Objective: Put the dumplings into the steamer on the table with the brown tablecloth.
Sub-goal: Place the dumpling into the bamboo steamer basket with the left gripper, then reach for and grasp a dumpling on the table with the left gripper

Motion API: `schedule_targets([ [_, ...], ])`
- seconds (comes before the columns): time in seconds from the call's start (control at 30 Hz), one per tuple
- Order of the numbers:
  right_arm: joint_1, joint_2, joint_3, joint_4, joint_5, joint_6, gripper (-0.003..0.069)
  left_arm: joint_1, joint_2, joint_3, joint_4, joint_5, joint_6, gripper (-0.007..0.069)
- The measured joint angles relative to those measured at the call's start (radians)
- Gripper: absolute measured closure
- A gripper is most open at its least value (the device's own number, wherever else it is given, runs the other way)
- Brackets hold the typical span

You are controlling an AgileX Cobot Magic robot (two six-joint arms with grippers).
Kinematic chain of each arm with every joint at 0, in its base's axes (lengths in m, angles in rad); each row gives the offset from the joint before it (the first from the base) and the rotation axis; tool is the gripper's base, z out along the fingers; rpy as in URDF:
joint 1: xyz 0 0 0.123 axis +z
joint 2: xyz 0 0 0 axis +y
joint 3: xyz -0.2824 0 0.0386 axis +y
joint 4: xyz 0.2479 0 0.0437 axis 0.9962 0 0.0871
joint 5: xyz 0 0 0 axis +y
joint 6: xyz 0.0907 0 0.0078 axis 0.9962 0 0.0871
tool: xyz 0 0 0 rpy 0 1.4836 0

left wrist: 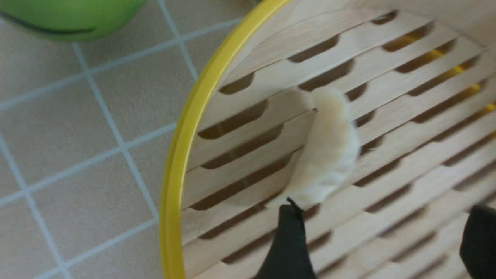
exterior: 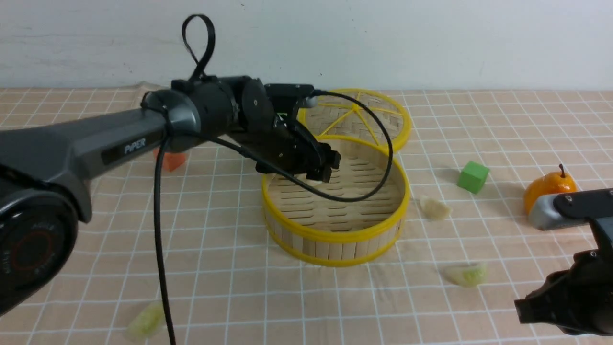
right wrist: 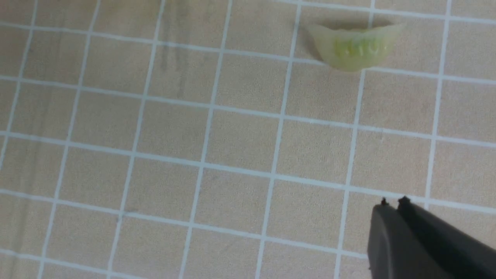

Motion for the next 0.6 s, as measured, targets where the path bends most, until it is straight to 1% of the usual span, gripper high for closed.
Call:
schedule_targets([
  [0.1, 0.000, 0.000, 0.000, 0.001, 0.000, 0.000, 0.0628, 0.000, -0.127, -0.075, 0.058, 0.163, -0.019, 0.0074],
  [0.2, 0.000, 0.000, 0.000, 0.001, 0.000, 0.000, 0.0628, 0.000, -0.267, -0.106, 0.147, 0.351, -0.074, 0.0103],
  [0.27, 0.000, 0.000, 0.000, 0.001, 0.000, 0.000, 0.0627, 0.000, -0.327, -0.100, 0.195, 0.484, -0.101, 0.0127],
  [0.33, 0.000, 0.000, 0.000, 0.001, 0.000, 0.000, 0.0627, 0.000, -0.373, -0.044, 0.234, 0.551, -0.148, 0.0151],
  [0.37, 0.000, 0.000, 0.000, 0.001, 0.000, 0.000, 0.0627, 0.000, -0.383, -0.034, 0.236, 0.558, -0.154, 0.0155],
  [0.4, 0.000, 0.000, 0.000, 0.003, 0.000, 0.000, 0.0624, 0.001, -0.417, 0.055, 0.248, 0.571, -0.183, 0.0170],
  [0.47, 0.000, 0.000, 0.000, 0.005, 0.000, 0.000, 0.0622, 0.001, -0.460, 0.216, 0.252, 0.568, -0.204, 0.0185],
  [0.53, 0.000, 0.000, 0.000, 0.017, 0.000, 0.000, 0.0618, 0.001, -0.500, 0.412, 0.263, 0.492, -0.221, 0.0192],
  [0.6, 0.000, 0.000, 0.000, 0.036, 0.000, 0.000, 0.0616, 0.000, -0.525, 0.526, 0.284, 0.427, -0.228, 0.0193],
])
